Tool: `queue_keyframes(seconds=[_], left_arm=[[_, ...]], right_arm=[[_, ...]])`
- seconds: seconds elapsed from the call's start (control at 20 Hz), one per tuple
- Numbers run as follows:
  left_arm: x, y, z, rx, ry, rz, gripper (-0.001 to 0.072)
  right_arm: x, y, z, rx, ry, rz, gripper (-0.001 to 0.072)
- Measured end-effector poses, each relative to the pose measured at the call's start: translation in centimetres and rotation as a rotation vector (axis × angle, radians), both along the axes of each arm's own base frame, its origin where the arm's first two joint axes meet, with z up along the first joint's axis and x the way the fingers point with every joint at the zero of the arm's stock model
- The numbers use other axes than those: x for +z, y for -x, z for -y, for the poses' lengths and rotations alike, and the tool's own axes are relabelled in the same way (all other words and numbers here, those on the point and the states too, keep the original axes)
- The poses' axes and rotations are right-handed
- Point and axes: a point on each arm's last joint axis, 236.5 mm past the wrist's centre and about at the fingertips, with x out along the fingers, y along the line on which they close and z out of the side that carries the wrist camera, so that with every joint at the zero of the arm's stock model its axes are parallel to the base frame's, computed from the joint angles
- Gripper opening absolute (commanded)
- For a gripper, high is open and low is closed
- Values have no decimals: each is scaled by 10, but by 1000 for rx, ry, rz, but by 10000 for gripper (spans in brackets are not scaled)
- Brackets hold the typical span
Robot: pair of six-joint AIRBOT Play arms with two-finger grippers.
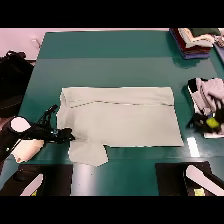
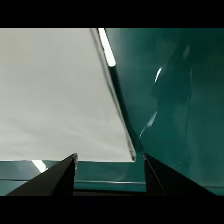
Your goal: Fold the shirts.
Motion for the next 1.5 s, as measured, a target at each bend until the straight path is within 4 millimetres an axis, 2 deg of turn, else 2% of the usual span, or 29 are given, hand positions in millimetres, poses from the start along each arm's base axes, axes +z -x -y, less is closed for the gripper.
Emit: queue_keyframes(seconds=[0.1,0.15,0.25,0.3,0.35,0.5,0.6,0.7,0.8,0.9,1.1,1.2,1.35,1.5], left_arm=[[3,-2,0,-11,-1,13,24],[4,-2,0,-14,-2,16,24],[5,-3,0,-21,-3,21,25],[5,-3,0,-23,-3,23,24],[5,-3,0,-25,-3,25,24],[6,-2,0,-31,-3,24,22],[7,-1,-1,-43,-12,23,21],[13,0,-4,-63,-27,30,21],[22,6,-8,-80,-49,52,21],[33,18,-13,-90,-68,65,22],[57,59,-19,-130,-87,47,21],[68,65,-23,-136,-104,54,21],[74,43,-34,-115,-160,92,23],[73,-3,-38,-108,-197,137,24]], right_arm=[[-27,34,-5,-74,-58,-81,428],[-37,43,-13,-107,-100,-98,428],[-50,48,-28,-153,-171,-106,426],[-52,48,-39,-167,-217,-108,379],[-54,45,-47,-178,-246,-100,253],[-61,33,-58,-159,-249,-51,13],[-58,19,-56,-119,-198,17,15],[-47,5,-49,-58,-125,90,14],[-24,-1,-50,22,-84,141,14],[-1,2,-47,99,-22,174,14],[41,20,-43,204,91,214,13],[57,23,-42,228,137,244,13],[71,14,-44,266,173,287,12],[70,-16,-47,300,183,305,13]])
